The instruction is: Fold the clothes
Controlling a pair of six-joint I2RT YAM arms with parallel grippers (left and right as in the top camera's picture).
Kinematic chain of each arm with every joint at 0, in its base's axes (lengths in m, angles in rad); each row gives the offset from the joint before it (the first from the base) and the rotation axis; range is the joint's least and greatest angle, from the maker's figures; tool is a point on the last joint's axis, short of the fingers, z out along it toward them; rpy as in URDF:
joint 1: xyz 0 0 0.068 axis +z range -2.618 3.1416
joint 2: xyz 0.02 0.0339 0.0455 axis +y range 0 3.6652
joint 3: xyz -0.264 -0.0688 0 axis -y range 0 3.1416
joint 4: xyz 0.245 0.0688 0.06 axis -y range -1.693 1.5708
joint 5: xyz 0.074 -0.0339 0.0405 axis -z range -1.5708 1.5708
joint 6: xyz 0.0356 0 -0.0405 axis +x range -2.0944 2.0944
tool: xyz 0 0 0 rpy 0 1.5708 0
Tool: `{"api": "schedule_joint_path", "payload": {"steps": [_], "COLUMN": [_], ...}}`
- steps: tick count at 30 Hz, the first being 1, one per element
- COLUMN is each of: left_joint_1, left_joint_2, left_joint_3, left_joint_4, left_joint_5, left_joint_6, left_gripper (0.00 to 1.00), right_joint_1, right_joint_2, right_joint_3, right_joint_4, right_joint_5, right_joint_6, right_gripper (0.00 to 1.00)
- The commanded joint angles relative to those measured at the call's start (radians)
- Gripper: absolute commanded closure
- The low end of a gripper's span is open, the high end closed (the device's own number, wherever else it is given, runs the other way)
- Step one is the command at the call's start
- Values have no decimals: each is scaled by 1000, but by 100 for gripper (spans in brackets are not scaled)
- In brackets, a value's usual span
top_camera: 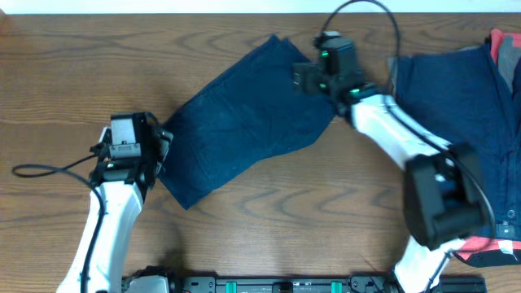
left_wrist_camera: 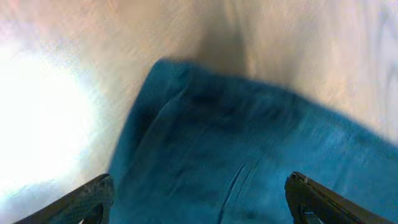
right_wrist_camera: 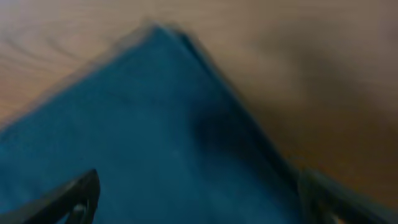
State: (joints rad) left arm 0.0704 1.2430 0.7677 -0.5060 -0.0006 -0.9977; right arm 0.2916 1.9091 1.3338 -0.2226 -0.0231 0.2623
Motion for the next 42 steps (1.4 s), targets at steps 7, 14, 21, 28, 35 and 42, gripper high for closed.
{"api": "schedule_joint_path", "payload": {"steps": [7, 14, 21, 28, 35, 42], "left_joint_1": [-23, -24, -24, -24, -24, -24], "left_joint_2": [19, 49, 50, 50, 50, 50], "left_joint_3": [-1, -10, -10, -10, -10, -10], "left_joint_4": [-145, -149, -164, -167, -178, -186], "left_joint_5": [114, 125, 124, 124, 124, 124], "left_joint_6": [146, 148, 148, 148, 153, 219], "left_gripper": [11, 11, 11, 11, 11, 7], "right_joint_1": [-123, -117, -105, -82, -103, -126], "right_joint_2": [-21, 119, 275, 315, 256, 94], "right_joint_3": [-15, -15, -15, -15, -13, -13], "right_joint_4": [-332, -248, 47, 204, -74, -538], "right_joint_5": [-100, -153, -293, -294, -220, -50], "right_joint_6": [8, 4, 6, 7, 66, 125], "right_gripper": [1, 17, 27, 56, 99, 99]}}
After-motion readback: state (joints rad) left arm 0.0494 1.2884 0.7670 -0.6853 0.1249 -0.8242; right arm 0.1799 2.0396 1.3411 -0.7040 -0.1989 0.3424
